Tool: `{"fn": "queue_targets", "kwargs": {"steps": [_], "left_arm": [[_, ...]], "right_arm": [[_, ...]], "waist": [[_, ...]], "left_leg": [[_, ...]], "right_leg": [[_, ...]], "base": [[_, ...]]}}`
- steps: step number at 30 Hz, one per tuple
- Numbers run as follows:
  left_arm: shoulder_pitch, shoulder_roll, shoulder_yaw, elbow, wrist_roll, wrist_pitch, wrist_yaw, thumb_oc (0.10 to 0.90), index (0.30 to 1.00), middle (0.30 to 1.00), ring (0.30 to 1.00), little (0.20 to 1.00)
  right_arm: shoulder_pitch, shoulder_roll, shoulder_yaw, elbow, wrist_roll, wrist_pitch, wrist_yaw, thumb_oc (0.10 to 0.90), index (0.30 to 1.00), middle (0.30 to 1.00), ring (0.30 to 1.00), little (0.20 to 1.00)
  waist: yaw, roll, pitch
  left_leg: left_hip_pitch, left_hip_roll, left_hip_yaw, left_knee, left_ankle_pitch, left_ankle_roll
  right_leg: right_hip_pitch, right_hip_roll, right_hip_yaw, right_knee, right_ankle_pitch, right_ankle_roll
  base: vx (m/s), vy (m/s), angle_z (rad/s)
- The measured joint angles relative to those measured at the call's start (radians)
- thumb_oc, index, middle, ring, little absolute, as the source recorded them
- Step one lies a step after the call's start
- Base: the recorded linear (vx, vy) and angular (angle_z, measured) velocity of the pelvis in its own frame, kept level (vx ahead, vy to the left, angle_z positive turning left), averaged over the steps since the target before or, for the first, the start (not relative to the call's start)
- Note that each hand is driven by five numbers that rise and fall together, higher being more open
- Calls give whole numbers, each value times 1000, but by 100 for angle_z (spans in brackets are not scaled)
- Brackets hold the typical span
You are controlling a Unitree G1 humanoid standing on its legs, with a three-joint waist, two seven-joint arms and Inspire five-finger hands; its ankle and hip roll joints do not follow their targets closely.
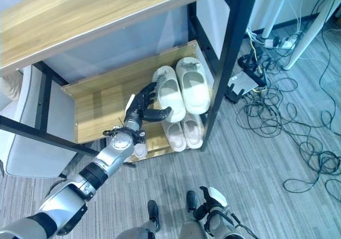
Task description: Arrange the slippers neatly on the shoe rack.
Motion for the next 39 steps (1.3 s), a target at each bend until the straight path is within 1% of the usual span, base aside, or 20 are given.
{"fn": "queue_targets", "kwargs": {"steps": [7, 10, 12, 14, 16, 17, 19, 20, 22, 23, 24, 25, 26, 27, 28, 30, 34, 35, 37, 39], "left_arm": [[-5, 0, 1, -120, -68, -4, -2, 800, 900, 900, 900, 900], [0, 12, 0, -189, -67, -4, -7, 800, 900, 900, 900, 900], [14, 36, 2, -256, -64, -4, -17, 800, 900, 900, 900, 900], [74, 70, 16, -388, -55, -7, -29, 800, 900, 900, 900, 900], [97, 76, 15, -419, -45, -9, -41, 800, 900, 900, 900, 900], [109, 87, 18, -433, -37, -9, -49, 800, 900, 900, 900, 900], [202, 113, 34, -500, -25, -9, -71, 800, 900, 900, 900, 900], [310, 122, 49, -543, -25, -9, -94, 800, 900, 900, 900, 900], [394, 122, 65, -565, -25, -5, -127, 800, 900, 900, 900, 900], [440, 136, 70, -565, -27, -1, -136, 800, 900, 900, 900, 900], [492, 149, 86, -567, -27, -1, -152, 800, 900, 900, 900, 900], [560, 172, 107, -570, -28, 1, -170, 800, 900, 900, 900, 900], [632, 199, 124, -583, -28, 1, -190, 800, 900, 900, 900, 900], [676, 208, 143, -592, -28, 2, -204, 800, 900, 900, 900, 900], [809, 260, 173, -595, -33, 24, -236, 800, 900, 900, 900, 900], [871, 318, 188, -584, -41, 55, -258, 800, 900, 900, 900, 900], [1050, 326, 273, -584, -59, 65, -323, 800, 900, 900, 900, 900], [1109, 328, 289, -581, -61, 66, -333, 800, 900, 900, 900, 900], [1127, 338, 293, -551, -46, 81, -353, 800, 900, 900, 900, 900], [1126, 334, 302, -498, -11, 81, -369, 800, 900, 900, 900, 900]], "right_arm": [[-7, 0, 0, 2, 2, 0, 3, 800, 900, 900, 900, 900], [-10, 1, 0, 21, 6, 0, 15, 800, 900, 900, 900, 900], [-12, 0, 0, 31, 6, 2, 21, 800, 900, 900, 900, 900], [-12, 3, -1, 32, 8, 5, 24, 800, 900, 900, 900, 900], [-7, 1, -2, 33, 16, 6, 25, 800, 900, 900, 900, 900], [-16, 1, -7, 34, 22, 6, 26, 800, 900, 900, 900, 900], [-20, 7, -23, 34, 24, 7, 26, 800, 900, 900, 900, 900], [-19, 11, -23, 36, 24, 8, 27, 800, 900, 900, 900, 900], [-10, 19, -19, 37, 25, 10, 29, 800, 900, 900, 900, 900], [-8, 23, -32, 38, 25, 10, 34, 800, 900, 900, 900, 900], [-6, 32, -41, 38, 26, 11, 35, 800, 900, 900, 900, 900], [-10, 39, -49, 36, 26, 9, 40, 800, 900, 900, 900, 900], [-7, 49, -58, 36, 26, 7, 46, 800, 900, 900, 900, 900], [-7, 55, -59, 37, 26, 9, 46, 800, 900, 900, 900, 900], [9, 71, -72, 43, 24, 9, 45, 800, 900, 900, 900, 900], [8, 77, -81, 54, 22, 7, 48, 800, 900, 900, 900, 900], [23, 93, -83, 58, 18, 5, 60, 800, 900, 900, 900, 900], [44, 102, -90, 69, 18, 4, 68, 800, 900, 900, 900, 900], [71, 110, -111, 75, 18, 4, 74, 800, 900, 900, 900, 900], [79, 112, -112, 76, 18, 3, 88, 800, 900, 900, 900, 900]], "waist": [[3, 0, 0], [12, 0, 0], [30, -1, 1], [38, -1, 1], [57, -2, 1], [74, -1, 0], [88, -2, 1], [98, -6, -1], [113, -17, -3], [138, -22, -3], [143, -33, -8], [160, -40, -12], [172, -56, -21], [175, -63, -24], [204, -95, -39], [240, -109, -48], [256, -134, -68], [258, -144, -86], [279, -153, -101], [277, -156, -103]], "left_leg": [[5, 1, -30, 0, 6, -9], [19, 1, -44, 0, 6, -9], [29, 1, -52, 0, 7, -10], [37, 1, -77, 0, 14, -20], [44, 1, -83, 0, 14, -21], [45, 2, -87, 0, 14, -21], [49, 1, -107, 0, 14, -21], [52, 0, -130, 0, 16, -24], [58, 0, -145, 0, 22, -33], [63, 0, -152, 0, 23, -33], [64, -1, -159, 0, 23, -34], [66, -1, -170, 0, 23, -34], [68, -1, -172, 0, 22, -35], [71, -2, -175, 0, 22, -35], [82, -3, -183, 0, 21, -34], [82, -4, -183, 0, 8, -26], [112, -15, -177, -1, -5, -8], [122, -20, -188, -2, -7, -6], [127, -24, -197, -2, -8, -5], [138, -27, -207, -2, -8, -5]], "right_leg": [[23, -1, -35, -6, -1, -2], [44, -1, -55, -6, -3, -2], [55, -1, -58, -6, -4, -3], [81, -3, -92, -6, -12, -2], [92, -2, -101, -6, -17, -3], [95, -2, -108, -6, -17, -3], [109, -2, -127, 1, -18, -4], [125, -1, -152, 1, -21, -7], [140, -5, -175, 0, -25, -12], [151, -4, -192, 0, -32, -8], [154, -4, -192, -2, -38, -6], [163, -2, -208, 1, -42, -1], [166, -3, -211, 0, -44, 0], [172, -3, -217, 1, -45, -1], [186, -4, -219, -6, -59, 2], [189, -3, -221, -6, -59, 3], [219, -14, -219, -6, -60, 9], [235, -18, -225, -6, -66, 16], [246, -22, -241, -6, -68, 20], [260, -24, -249, -6, -69, 22]], "base": [[-31, -26, 15], [-34, -19, 16], [-48, -11, 11], [-44, -14, 36], [-43, -14, 24], [-64, -11, 13], [-73, -25, 30], [-67, -36, 42], [-42, -14, 43], [-32, 2, 35], [-41, 7, 30], [-43, 7, 20], [-23, 22, 18], [-2, 22, 24], [5, 31, 29], [14, 34, 9], [10, 18, 1], [-6, 10, 21], [-17, 30, 19], [-8, 25, 16]]}}
